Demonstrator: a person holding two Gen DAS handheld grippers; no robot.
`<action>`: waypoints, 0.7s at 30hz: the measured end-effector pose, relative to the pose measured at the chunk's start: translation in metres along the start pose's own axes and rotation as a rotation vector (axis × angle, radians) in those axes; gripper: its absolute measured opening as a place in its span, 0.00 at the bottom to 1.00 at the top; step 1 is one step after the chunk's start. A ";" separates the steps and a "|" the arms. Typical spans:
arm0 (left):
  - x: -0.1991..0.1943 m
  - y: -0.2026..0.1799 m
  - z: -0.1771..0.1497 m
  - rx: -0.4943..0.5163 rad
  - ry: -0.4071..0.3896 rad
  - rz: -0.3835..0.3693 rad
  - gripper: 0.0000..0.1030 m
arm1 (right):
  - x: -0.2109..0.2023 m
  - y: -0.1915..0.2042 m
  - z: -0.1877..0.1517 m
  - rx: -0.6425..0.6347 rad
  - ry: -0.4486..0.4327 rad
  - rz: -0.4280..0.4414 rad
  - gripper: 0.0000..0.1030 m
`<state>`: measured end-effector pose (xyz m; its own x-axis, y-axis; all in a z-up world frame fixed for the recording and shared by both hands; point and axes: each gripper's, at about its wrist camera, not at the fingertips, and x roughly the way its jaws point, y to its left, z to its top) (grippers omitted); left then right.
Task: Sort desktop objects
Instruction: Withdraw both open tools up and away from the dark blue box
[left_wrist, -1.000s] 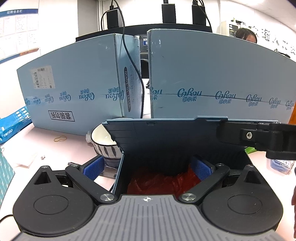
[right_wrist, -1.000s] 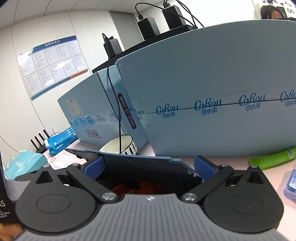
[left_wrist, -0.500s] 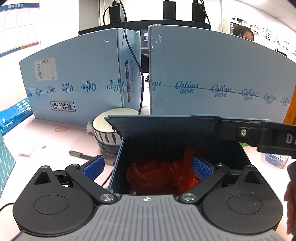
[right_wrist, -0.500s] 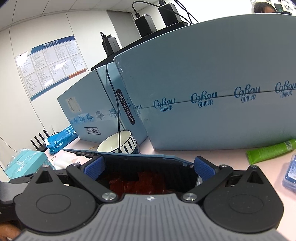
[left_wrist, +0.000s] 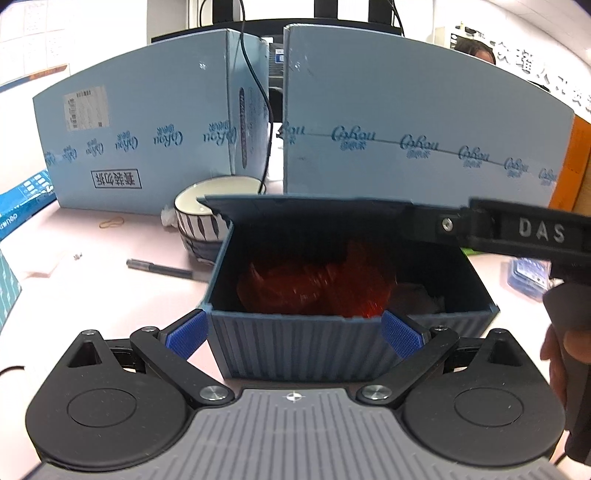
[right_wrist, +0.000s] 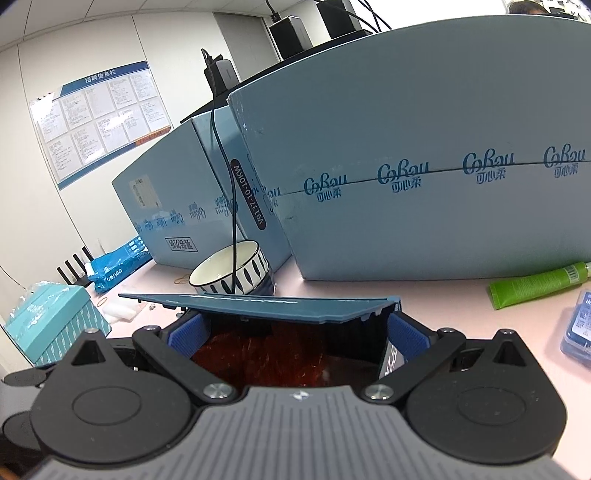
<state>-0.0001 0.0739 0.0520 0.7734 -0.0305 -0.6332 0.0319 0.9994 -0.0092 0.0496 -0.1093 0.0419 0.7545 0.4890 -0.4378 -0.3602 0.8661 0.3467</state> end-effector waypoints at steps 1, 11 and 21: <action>0.001 0.000 -0.002 0.000 0.006 -0.004 0.97 | 0.000 0.000 -0.001 -0.003 0.002 -0.001 1.00; 0.012 -0.005 -0.015 -0.019 0.062 -0.022 0.97 | 0.001 -0.002 -0.013 -0.011 0.022 -0.015 1.00; 0.018 -0.014 -0.025 -0.001 0.096 -0.021 0.98 | 0.000 -0.006 -0.022 0.003 0.027 -0.017 1.00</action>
<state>-0.0022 0.0601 0.0217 0.7080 -0.0500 -0.7045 0.0466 0.9986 -0.0241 0.0391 -0.1121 0.0218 0.7454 0.4770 -0.4657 -0.3460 0.8739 0.3414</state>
